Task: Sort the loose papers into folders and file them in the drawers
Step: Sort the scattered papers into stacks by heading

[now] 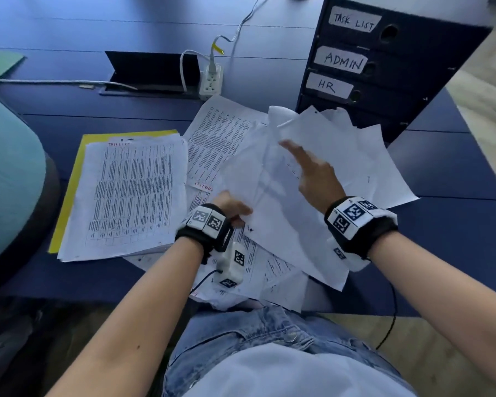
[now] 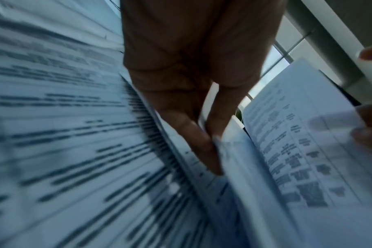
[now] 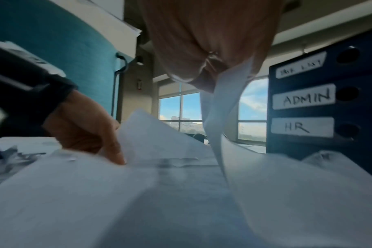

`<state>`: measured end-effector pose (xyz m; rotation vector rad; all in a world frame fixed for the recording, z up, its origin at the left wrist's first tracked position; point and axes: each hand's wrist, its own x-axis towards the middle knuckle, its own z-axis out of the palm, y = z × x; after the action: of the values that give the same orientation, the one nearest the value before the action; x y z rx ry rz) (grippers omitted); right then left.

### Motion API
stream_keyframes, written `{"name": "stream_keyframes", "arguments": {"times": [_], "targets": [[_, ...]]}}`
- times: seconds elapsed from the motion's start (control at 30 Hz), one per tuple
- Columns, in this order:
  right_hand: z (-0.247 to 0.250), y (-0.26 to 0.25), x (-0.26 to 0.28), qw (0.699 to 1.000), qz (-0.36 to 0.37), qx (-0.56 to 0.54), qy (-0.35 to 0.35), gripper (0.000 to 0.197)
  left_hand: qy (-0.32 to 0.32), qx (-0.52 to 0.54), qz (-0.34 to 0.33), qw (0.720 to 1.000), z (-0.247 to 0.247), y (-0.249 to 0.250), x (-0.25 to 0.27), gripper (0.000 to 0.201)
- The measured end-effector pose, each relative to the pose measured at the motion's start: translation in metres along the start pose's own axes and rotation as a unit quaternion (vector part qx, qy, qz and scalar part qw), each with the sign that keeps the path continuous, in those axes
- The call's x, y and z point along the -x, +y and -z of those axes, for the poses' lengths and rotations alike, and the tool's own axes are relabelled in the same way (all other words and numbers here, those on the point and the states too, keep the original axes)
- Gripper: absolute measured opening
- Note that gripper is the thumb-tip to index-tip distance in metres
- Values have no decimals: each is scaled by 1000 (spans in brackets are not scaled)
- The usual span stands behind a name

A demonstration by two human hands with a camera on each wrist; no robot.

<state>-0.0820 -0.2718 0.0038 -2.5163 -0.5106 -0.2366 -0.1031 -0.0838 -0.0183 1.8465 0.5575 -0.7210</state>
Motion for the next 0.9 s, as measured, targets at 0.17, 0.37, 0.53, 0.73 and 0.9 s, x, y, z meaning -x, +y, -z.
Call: {"name": "stream_keyframes", "arguments": {"times": [0.17, 0.37, 0.53, 0.73, 0.9], "targets": [[1, -4, 12, 993, 60, 50, -91, 29, 39, 116, -31, 992, 18, 22, -10, 19], [-4, -34, 33, 976, 8, 56, -213, 58, 59, 212, -72, 973, 36, 34, -10, 37], [22, -29, 7, 990, -52, 60, -113, 18, 95, 225, -37, 969, 46, 33, -9, 24], [74, -16, -42, 981, 3, 3, 196, 49, 99, 227, -58, 967, 61, 29, -7, 26], [43, -39, -35, 998, 49, 38, -15, 21, 51, 235, -112, 964, 64, 52, 4, 21]]}}
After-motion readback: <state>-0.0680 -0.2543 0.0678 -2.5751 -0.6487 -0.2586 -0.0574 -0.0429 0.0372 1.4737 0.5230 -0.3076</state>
